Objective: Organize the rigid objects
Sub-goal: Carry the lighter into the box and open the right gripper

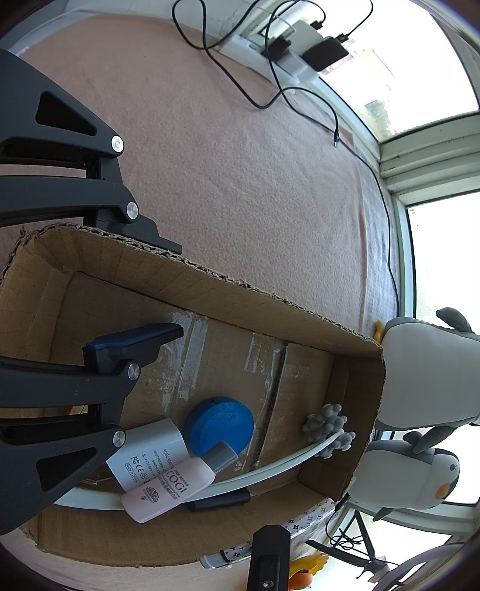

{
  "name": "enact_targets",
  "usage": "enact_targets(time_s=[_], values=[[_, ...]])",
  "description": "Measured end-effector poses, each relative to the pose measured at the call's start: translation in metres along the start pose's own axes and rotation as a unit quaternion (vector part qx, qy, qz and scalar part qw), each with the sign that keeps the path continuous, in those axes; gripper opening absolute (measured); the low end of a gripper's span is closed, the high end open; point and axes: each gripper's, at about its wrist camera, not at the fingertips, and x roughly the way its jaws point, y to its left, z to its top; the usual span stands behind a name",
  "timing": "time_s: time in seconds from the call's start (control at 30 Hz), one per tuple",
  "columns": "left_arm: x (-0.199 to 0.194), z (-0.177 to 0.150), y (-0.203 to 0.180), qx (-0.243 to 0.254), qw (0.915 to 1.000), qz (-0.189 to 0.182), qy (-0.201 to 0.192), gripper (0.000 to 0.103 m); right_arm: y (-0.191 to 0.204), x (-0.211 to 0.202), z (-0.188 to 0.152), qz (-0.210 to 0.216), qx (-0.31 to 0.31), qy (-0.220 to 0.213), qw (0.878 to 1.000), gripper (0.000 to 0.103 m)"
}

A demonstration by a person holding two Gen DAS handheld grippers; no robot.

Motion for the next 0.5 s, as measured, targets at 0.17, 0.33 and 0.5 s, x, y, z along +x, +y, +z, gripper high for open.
enact_targets(time_s=[0.17,0.33,0.5], values=[[0.000,0.000,0.000,0.000,1.0000,0.000,0.000,0.035,0.003,0.007,-0.001,-0.009,-0.008,0.005,1.000,0.021],[0.000,0.000,0.000,0.000,1.0000,0.000,0.000,0.035,0.007,0.006,0.000,-0.016,-0.018,0.000,1.000,0.035],[-0.001,0.000,0.000,0.001,1.0000,0.000,0.000,0.035,0.014,0.001,0.000,-0.030,-0.035,-0.015,0.999,0.045]])
